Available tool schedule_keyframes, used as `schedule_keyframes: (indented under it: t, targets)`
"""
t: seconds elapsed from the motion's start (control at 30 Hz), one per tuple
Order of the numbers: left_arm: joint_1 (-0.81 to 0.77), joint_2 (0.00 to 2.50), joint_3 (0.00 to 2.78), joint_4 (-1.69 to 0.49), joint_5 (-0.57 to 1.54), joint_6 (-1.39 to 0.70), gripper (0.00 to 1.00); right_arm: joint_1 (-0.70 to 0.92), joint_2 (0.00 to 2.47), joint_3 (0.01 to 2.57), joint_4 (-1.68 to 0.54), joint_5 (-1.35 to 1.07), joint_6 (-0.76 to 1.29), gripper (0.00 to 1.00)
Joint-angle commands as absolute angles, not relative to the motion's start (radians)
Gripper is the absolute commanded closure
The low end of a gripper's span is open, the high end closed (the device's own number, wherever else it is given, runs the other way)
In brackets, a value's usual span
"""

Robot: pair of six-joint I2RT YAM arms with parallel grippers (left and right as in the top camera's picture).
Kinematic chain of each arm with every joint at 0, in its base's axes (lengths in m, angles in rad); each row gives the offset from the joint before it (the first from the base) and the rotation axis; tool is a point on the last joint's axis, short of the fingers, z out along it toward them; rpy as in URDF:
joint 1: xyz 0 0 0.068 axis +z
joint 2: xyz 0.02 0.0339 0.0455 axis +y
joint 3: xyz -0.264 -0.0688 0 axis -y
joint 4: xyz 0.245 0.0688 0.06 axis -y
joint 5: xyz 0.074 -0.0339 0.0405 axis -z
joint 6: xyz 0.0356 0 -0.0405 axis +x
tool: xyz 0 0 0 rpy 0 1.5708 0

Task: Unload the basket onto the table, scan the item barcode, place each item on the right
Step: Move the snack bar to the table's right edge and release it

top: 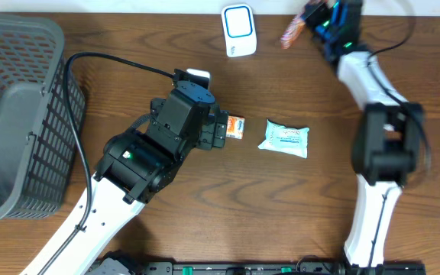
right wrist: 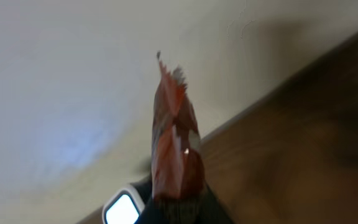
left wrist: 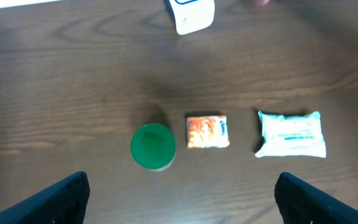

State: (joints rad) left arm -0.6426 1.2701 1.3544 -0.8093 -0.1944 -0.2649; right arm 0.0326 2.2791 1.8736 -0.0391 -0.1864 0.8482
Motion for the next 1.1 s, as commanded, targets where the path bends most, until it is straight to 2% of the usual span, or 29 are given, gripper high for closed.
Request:
schedule_keyframes:
  t: [0.0,0.13,0.37,0.53,0.73,0.9,1.07]
  targets:
    - [-0.64,1.274,1.361,-0.811,-0.211,-0.263,0.04,0.051,2.021,1.891,-0.322,0.146,0.648,0.99]
    - [-0.64,1.274,1.361,-0.811,-0.211,-0.263,0.05,0.022,1.893,1.891,-0.629,0.383,0.605,0.99]
    - [-0.64,1.274,1.361,-0.811,-0.211,-0.263,0.05,-0.157,1.858,1.881,-0.892,0.448,0.444,0.99]
    - [-0.64,1.274,1.361,-0.811,-0.211,-0.263,0.05,-0.325,1.888,1.821,-0.874,0.495,0.349,0.99]
    - [-0.64,1.274,1.361,-0.811,-0.211,-0.263,0.05,-0.565,2.016,1.737,-0.74,0.481,0.219,0.99]
    - [-0.64,1.274,1.361,-0.811,-0.211,-0.263,0.05,-0.649,2.141,1.707,-0.694,0.165,0.045,0.99]
    - [-0.64,1.274,1.361,-0.811,-0.211,-0.263,0.05,-0.685,2.244,1.707,-0.683,0.2,0.036,0.99]
